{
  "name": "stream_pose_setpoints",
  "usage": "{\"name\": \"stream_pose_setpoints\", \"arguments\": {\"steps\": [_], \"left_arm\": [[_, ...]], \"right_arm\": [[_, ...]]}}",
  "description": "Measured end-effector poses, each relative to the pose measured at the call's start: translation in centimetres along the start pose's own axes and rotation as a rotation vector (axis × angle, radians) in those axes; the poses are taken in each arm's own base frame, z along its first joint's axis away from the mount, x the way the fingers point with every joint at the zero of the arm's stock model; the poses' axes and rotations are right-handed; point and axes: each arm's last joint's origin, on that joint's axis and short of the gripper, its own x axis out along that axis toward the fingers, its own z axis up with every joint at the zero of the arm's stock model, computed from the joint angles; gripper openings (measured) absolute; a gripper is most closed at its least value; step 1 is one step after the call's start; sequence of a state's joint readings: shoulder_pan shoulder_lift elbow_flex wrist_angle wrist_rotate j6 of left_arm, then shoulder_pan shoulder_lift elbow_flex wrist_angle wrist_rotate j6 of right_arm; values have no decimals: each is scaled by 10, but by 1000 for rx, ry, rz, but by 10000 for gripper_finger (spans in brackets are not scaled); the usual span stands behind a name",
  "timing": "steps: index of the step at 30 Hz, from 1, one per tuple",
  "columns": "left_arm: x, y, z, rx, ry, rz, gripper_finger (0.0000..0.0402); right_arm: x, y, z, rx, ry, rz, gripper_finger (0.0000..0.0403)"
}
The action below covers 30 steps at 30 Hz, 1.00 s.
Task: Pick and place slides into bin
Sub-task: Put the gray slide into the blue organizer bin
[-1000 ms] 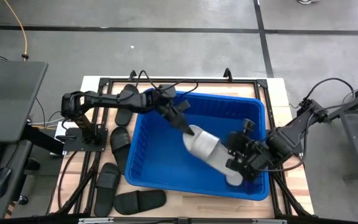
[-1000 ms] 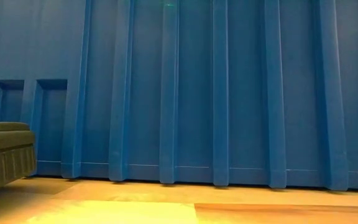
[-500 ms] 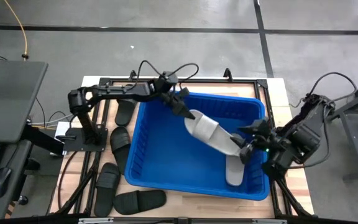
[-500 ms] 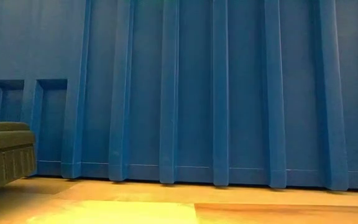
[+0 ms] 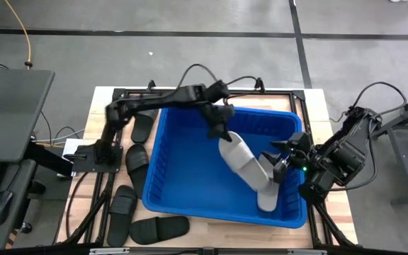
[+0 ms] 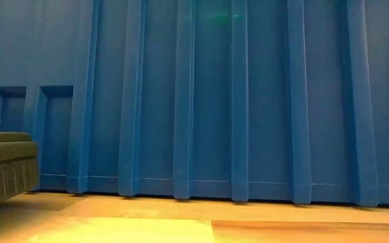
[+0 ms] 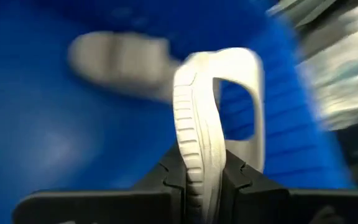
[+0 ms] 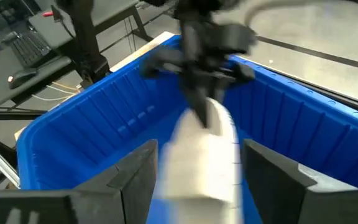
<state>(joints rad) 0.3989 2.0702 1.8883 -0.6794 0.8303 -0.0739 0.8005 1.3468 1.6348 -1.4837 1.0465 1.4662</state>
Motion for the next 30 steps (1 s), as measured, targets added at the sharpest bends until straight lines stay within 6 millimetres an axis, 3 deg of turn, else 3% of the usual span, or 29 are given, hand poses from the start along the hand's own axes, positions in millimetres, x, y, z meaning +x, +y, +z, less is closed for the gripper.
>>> {"name": "stream_pose_setpoints", "arguments": {"steps": [3, 10, 21, 26, 30], "left_arm": [[4, 2, 12, 52, 37, 91, 22], [14, -22, 37, 230, -4, 67, 22], [29, -35, 40, 328, -31, 132, 22], [43, -50, 41, 405, -52, 124, 22], [59, -48, 37, 412, -30, 94, 22]], "right_arm": [[0, 0, 0, 4, -1, 2, 216], [0, 1, 0, 6, 0, 3, 214], [1, 2, 0, 24, 5, 11, 211], [0, 8, -4, 79, 179, 62, 211], [0, 9, -7, 92, 300, 78, 206]]}}
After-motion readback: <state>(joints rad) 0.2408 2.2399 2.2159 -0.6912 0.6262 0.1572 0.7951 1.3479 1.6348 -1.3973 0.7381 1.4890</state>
